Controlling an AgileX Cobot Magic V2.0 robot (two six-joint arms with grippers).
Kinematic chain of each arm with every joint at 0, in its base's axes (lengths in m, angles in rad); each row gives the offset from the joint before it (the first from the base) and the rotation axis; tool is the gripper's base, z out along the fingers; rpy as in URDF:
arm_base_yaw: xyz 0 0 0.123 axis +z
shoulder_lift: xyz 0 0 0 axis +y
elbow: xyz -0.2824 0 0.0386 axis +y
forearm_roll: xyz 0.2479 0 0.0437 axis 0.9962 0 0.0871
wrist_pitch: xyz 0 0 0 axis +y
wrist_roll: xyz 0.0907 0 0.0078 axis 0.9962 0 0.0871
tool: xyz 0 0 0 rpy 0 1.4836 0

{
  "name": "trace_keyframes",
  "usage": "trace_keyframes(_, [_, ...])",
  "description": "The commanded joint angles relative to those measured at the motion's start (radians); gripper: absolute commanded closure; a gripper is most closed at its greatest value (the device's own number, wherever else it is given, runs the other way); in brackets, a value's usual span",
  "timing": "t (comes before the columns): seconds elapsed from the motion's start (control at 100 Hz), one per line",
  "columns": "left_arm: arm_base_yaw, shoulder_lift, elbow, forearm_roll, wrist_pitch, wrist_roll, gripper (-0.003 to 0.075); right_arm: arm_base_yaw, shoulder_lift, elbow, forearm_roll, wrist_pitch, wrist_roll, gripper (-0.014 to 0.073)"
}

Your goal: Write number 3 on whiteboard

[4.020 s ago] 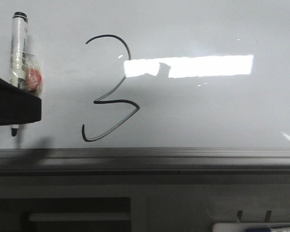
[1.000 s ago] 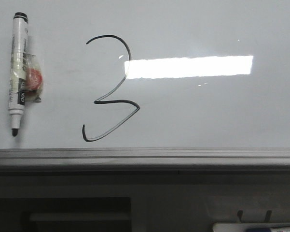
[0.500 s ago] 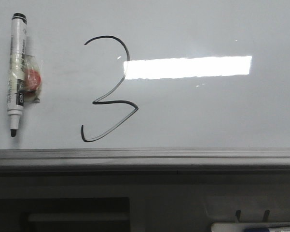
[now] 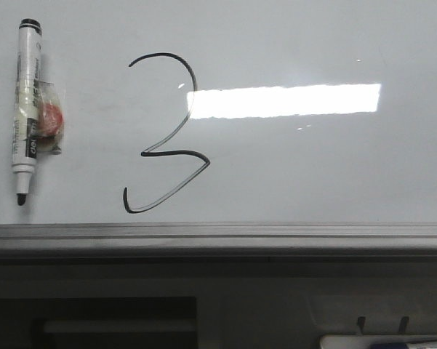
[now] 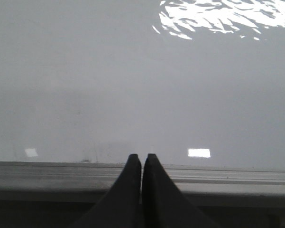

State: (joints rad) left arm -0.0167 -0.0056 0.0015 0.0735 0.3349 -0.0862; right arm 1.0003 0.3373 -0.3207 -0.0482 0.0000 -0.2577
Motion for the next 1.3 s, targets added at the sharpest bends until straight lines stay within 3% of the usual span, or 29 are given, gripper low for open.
trace_keyframes(0.0, [0.000,-0.024,0.012,-0.010,-0.052,-0.010,0.0741,-0.001,0.004,-0.027,-0.008,-0.079,0.000,0.0641])
trace_keyframes(1.01, [0.000,-0.023,0.010,-0.010,-0.052,-0.010,0.0741,-0.001,0.000,-0.027,-0.008,-0.095,0.029,0.0641])
trace_keyframes(1.13, [0.000,-0.023,0.010,-0.010,-0.052,-0.010,0.0741,-0.053,0.000,-0.027,-0.008,-0.093,0.044,0.0641])
trace_keyframes(1.29, [0.000,-0.023,0.010,-0.010,-0.052,-0.010,0.0741,-0.233,0.000,-0.005,0.007,-0.148,0.052,0.0641])
